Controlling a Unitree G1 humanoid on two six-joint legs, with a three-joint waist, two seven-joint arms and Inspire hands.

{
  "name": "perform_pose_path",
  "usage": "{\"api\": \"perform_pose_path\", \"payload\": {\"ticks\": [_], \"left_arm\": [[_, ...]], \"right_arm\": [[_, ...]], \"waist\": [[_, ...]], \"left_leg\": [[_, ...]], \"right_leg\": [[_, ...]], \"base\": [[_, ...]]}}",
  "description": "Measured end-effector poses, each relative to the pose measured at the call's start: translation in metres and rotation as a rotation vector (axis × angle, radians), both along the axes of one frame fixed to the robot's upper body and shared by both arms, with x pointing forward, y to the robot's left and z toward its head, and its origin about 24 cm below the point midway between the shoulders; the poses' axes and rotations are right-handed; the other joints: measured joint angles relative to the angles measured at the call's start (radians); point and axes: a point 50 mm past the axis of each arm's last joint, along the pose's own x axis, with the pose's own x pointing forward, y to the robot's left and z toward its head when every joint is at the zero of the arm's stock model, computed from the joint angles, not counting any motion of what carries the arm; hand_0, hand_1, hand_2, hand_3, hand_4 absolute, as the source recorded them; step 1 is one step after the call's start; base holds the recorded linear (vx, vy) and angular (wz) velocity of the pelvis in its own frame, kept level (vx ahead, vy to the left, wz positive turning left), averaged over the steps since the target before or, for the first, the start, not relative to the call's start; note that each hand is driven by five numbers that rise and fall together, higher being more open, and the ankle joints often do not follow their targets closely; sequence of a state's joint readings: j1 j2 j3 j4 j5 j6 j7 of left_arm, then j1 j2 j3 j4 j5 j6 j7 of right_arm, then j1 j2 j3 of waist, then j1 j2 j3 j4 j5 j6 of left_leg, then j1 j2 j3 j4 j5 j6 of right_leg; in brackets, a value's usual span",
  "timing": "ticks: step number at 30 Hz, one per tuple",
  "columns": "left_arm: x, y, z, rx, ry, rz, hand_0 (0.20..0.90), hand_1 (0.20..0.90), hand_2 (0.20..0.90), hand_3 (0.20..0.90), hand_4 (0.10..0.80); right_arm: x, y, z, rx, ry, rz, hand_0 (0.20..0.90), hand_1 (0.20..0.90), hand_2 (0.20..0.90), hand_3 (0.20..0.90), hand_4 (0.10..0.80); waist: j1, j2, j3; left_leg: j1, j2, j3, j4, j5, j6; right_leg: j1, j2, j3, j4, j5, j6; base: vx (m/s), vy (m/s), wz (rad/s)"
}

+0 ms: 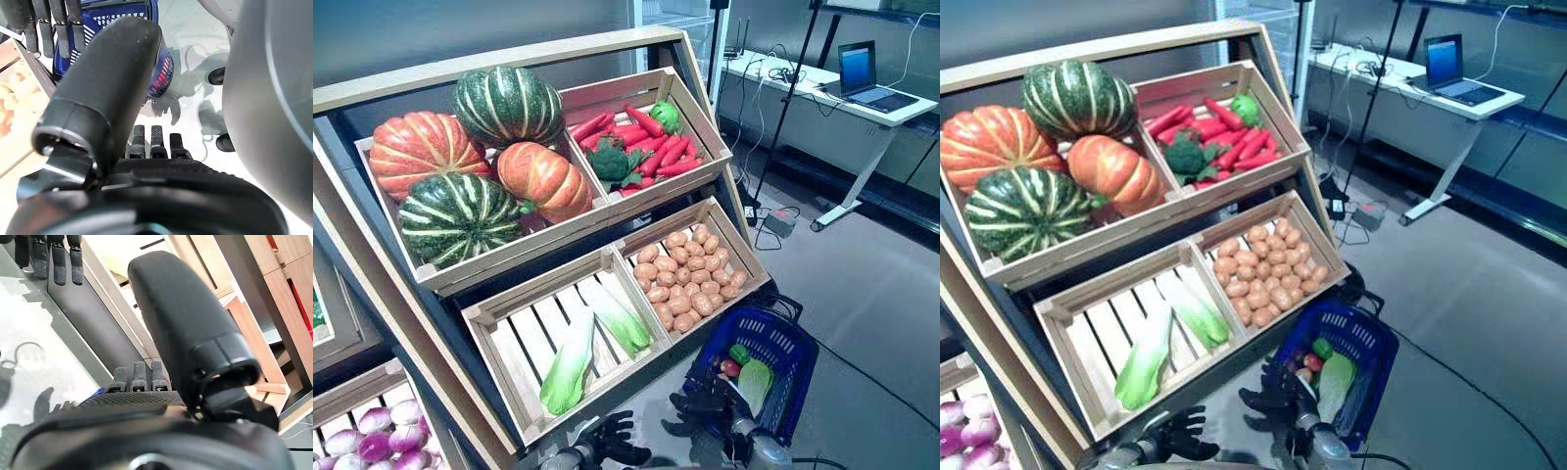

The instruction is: Put vegetables into the basket

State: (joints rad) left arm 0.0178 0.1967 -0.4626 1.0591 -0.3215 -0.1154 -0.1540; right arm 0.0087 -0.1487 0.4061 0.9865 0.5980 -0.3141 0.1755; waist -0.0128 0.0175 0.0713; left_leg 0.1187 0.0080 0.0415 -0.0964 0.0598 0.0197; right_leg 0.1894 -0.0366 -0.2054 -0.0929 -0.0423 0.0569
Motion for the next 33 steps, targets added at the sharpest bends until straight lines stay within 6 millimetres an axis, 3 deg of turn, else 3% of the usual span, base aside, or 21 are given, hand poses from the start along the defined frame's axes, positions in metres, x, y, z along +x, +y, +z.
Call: {"api": "perform_pose_path", "payload": {"ticks": [25,30,33], "left_arm": [[0.003,-0.003,0.001,0.018,-0.010,-0.059,0.900,0.900,0.900,0.900,0.800],[0.014,-0.010,0.009,0.059,-0.147,-0.197,0.900,0.900,0.900,0.900,0.800],[0.027,-0.016,0.019,0.056,-0.261,-0.180,0.900,0.900,0.900,0.900,0.800]], "right_arm": [[-0.005,-0.003,-0.005,-0.020,0.053,-0.014,0.900,0.900,0.900,0.900,0.800],[-0.006,-0.003,-0.005,-0.021,0.056,-0.015,0.900,0.900,0.900,0.900,0.800],[-0.007,-0.003,-0.006,-0.019,0.073,-0.013,0.900,0.900,0.900,0.900,0.800]], "waist": [[-0.001,0.011,0.006],[-0.001,0.019,0.014],[0.000,0.022,0.021]], "left_leg": [[-0.013,0.000,0.000,0.000,0.000,0.000],[-0.013,0.000,-0.001,0.000,0.000,-0.001],[-0.014,0.000,-0.001,0.000,0.001,-0.001]], "right_leg": [[-0.010,0.001,0.001,0.000,0.000,0.000],[-0.012,0.001,0.001,0.000,0.000,0.000],[-0.013,0.001,0.001,0.000,0.000,0.000]], "base": [[0.000,0.000,0.00],[0.000,0.000,0.00],[0.000,0.000,0.00]]}}
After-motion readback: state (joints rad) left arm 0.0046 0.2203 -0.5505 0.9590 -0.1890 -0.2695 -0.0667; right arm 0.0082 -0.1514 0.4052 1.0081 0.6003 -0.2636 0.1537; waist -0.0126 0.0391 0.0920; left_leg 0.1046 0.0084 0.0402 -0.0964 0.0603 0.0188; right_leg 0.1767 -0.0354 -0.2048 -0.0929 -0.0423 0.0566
